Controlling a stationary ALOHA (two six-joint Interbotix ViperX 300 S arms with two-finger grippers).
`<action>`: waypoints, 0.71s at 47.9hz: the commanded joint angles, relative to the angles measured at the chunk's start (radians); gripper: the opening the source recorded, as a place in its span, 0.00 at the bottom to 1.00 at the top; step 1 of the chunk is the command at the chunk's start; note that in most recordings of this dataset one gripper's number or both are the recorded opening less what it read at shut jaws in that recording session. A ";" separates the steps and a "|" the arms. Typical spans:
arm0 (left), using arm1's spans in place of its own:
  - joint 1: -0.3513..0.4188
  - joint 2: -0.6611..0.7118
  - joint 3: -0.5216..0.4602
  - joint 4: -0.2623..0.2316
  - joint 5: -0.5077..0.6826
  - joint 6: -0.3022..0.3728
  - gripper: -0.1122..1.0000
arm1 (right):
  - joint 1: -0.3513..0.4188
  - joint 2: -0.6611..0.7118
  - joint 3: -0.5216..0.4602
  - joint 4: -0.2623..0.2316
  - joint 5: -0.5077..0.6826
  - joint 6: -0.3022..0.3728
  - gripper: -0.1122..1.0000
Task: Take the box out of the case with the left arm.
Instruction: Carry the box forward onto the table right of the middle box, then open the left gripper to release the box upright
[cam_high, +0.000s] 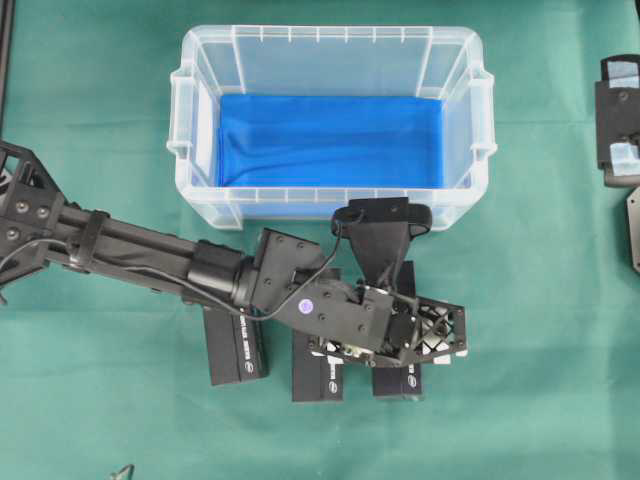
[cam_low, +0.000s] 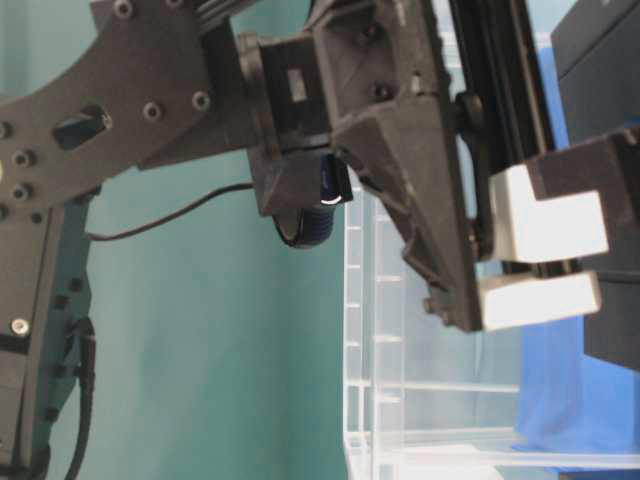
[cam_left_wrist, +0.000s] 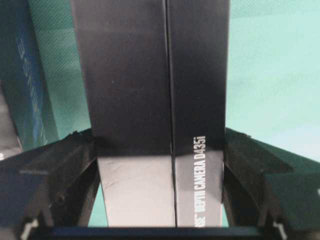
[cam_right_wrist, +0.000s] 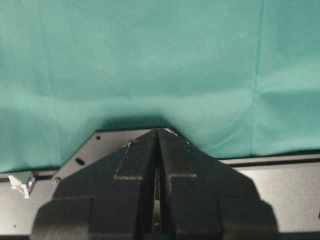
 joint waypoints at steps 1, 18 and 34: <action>0.003 -0.038 -0.018 0.000 -0.002 -0.002 0.66 | 0.000 0.000 -0.009 -0.002 -0.005 -0.002 0.10; 0.003 -0.038 -0.021 0.000 -0.002 0.002 0.66 | 0.002 -0.003 -0.009 -0.002 -0.005 -0.002 0.10; 0.003 -0.038 -0.034 0.000 0.000 0.003 0.87 | 0.000 -0.005 -0.008 -0.002 -0.005 -0.002 0.10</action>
